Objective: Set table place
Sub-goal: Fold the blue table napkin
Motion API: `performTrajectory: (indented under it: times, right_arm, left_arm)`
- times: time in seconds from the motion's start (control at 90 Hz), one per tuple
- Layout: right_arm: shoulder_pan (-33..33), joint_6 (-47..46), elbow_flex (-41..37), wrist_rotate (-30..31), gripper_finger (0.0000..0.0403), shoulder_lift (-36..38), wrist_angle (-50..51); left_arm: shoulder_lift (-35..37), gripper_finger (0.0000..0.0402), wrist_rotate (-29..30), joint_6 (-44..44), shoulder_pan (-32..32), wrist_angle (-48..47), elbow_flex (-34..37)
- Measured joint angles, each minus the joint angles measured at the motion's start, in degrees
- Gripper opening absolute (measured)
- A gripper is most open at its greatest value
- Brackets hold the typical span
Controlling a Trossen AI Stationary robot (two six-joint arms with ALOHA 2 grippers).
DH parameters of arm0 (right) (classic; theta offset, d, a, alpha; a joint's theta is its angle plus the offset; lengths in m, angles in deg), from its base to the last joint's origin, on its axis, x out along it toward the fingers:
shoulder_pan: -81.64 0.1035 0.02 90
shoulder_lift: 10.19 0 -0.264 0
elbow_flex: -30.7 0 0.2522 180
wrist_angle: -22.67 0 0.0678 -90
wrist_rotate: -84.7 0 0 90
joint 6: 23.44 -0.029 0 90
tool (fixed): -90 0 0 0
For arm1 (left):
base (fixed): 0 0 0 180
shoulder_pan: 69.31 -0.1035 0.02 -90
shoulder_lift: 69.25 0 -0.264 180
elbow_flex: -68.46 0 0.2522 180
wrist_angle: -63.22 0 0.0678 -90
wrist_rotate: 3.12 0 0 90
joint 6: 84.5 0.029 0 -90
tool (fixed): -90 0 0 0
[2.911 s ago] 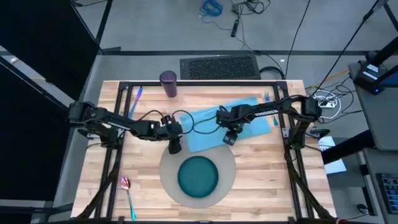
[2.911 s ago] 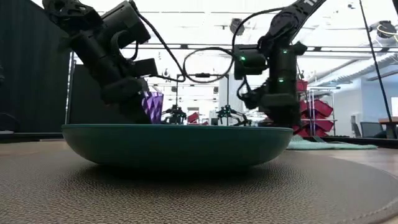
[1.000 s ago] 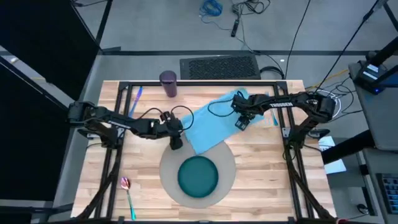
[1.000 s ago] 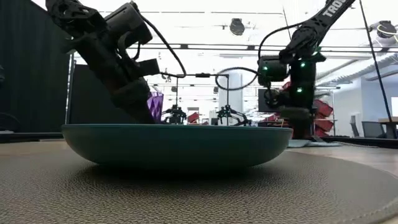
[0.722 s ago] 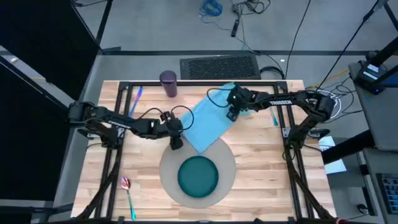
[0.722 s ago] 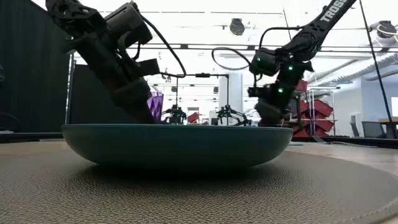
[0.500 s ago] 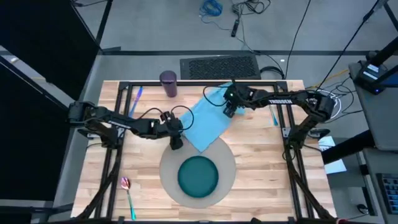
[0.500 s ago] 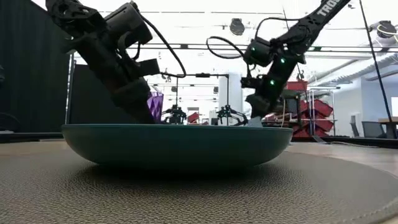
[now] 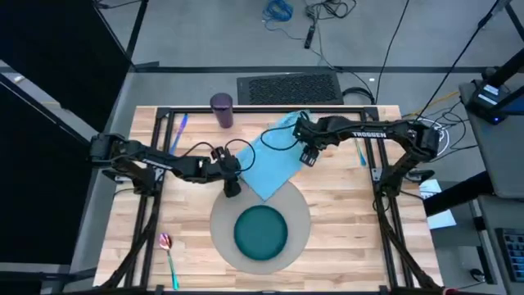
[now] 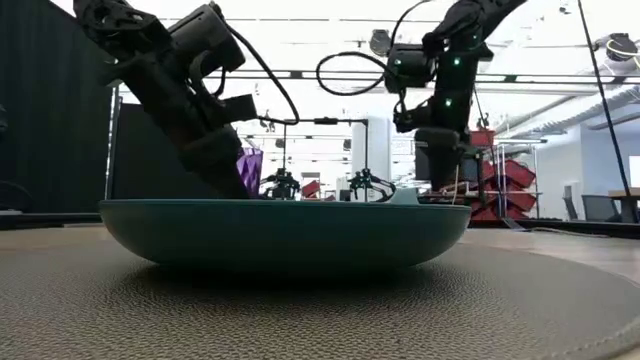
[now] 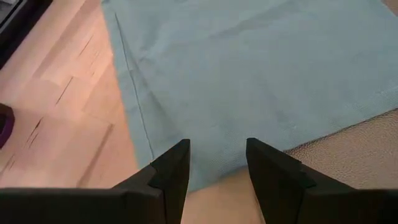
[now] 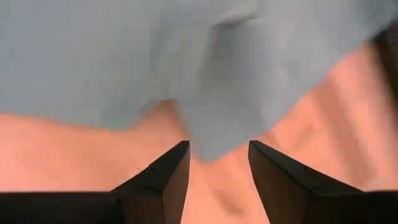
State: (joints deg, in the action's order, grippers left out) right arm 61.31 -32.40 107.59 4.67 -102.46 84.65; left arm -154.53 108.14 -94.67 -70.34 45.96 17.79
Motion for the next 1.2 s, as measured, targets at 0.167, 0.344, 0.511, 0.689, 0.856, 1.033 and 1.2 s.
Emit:
performTrajectory:
  times: [0.167,0.344,0.511,0.689,0.856,1.033,1.2]
  right_arm:
    - [1.14,0.75,-2.79,0.22,0.0157,0.02,-4.07]
    - [-2.02,2.18,-8.28,0.37,0.0157,0.02,-12.07]
    - [-5.87,2.93,-10.90,-1.63,0.0157,0.02,-17.44]
    - [-10.14,3.48,-13.20,-5.42,0.0157,0.02,-19.97]
    - [-12.78,3.66,-14.99,-6.80,0.0157,0.00,-21.64]
    - [-13.93,3.59,-16.93,-6.65,0.0157,0.00,-21.88]
    - [-14.20,3.47,-17.14,0.17,0.0157,0.02,-19.96]
  left_arm:
    - [0.00,0.0144,0.00,-0.02,0.81,0.02,0.00]
    - [0.00,0.0144,0.00,-0.90,1.77,0.02,0.00]
    - [0.00,0.0144,0.00,-1.14,1.89,0.02,0.00]
    - [0.00,0.0144,0.00,-1.53,2.04,0.00,0.00]
    - [0.00,0.0144,0.00,-1.51,2.17,0.00,0.00]
    - [0.00,0.0144,0.02,-1.53,2.17,0.01,0.00]
    - [0.00,0.0144,0.00,-1.55,2.19,0.02,0.00]
